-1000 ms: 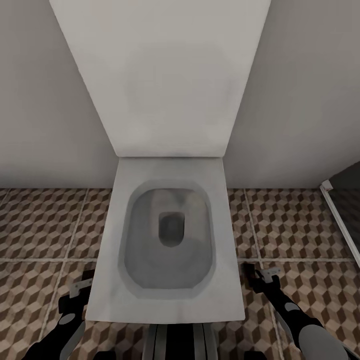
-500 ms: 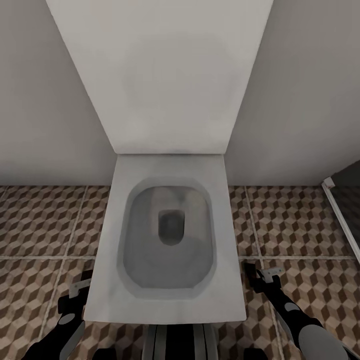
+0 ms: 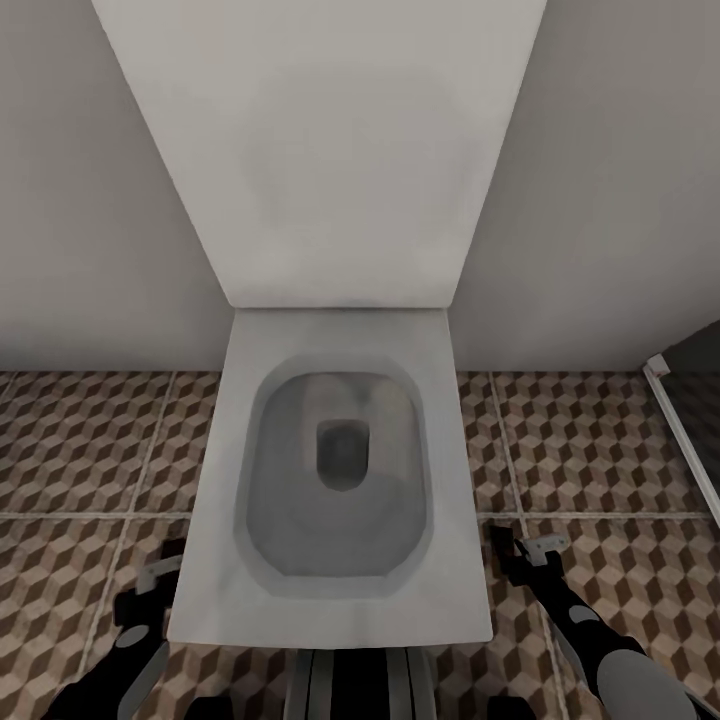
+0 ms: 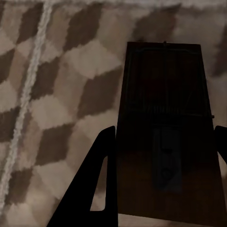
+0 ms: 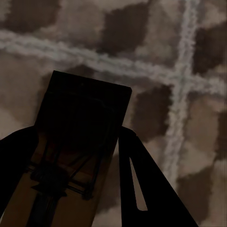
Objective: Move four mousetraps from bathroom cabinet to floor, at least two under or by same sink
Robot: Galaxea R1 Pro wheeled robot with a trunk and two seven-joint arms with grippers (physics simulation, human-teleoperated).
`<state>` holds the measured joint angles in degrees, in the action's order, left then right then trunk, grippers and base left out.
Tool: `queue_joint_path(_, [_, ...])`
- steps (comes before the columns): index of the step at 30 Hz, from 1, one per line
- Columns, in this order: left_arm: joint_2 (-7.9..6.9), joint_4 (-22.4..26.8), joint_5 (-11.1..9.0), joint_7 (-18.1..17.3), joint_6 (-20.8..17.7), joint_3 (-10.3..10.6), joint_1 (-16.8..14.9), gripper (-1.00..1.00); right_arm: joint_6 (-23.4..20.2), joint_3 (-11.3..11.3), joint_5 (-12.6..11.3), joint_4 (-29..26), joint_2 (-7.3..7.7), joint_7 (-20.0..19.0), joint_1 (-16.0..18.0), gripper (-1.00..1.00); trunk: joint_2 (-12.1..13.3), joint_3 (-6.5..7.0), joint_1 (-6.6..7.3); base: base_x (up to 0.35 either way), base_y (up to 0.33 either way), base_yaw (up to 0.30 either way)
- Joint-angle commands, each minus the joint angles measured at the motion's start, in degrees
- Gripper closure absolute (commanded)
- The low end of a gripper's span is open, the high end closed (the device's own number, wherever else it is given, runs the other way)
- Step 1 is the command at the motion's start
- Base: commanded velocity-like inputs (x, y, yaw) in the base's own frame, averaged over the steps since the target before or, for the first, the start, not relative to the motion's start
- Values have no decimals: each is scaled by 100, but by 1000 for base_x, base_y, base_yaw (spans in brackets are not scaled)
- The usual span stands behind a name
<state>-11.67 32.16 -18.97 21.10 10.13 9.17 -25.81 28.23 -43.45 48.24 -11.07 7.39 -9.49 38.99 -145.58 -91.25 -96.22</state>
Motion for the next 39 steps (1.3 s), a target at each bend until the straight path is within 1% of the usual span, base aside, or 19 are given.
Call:
queue_joint_path(1, [-14,13,-46,73,30,40,-3,100,16,-50,10,-1,-1,-47,3,100,-1,-3,1,0,0,0])
queue_joint_path(3, [-21,25,-49,150,68,29,-3,100,16,-50,10,-1,-1,-46,3,100,-1,-3,1,0,0,0])
queue_joint_path(6, [-5,39,-53,411,250,29,-3,100,16,-50,10,-1,-1,-45,3,100,-1,-3,1,0,0,0])
queue_joint_path(8, [1,42,-54,486,327,35,-3,100,16,-50,10,-1,-1,-44,3,100,-1,-3,1,0,0,0])
queue_joint_path(12, [2,40,-59,527,395,39,-1,100,16,-50,13,-1,-1,-44,3,100,-1,-3,1,0,0,0])
queue_joint_path(24, [10,36,-63,519,414,41,6,100,16,-49,10,-1,-1,-35,3,100,-1,-3,1,0,0,0])
queue_joint_path(27, [14,36,-68,518,411,44,6,100,16,-48,10,6,-1,51,3,100,-1,-3,1,0,0,0])
queue_joint_path(32, [15,36,-71,496,406,49,6,100,14,-43,10,11,-1,77,3,100,-1,-3,1,0,0,0])
queue_joint_path(36, [8,36,-62,275,403,50,6,100,14,-41,10,16,-1,79,3,100,-1,-3,1,0,0,0])
queue_joint_path(39, [1,31,-52,152,396,44,6,100,13,-46,10,17,-1,81,3,100,-5,-69,-7,0,0,0])
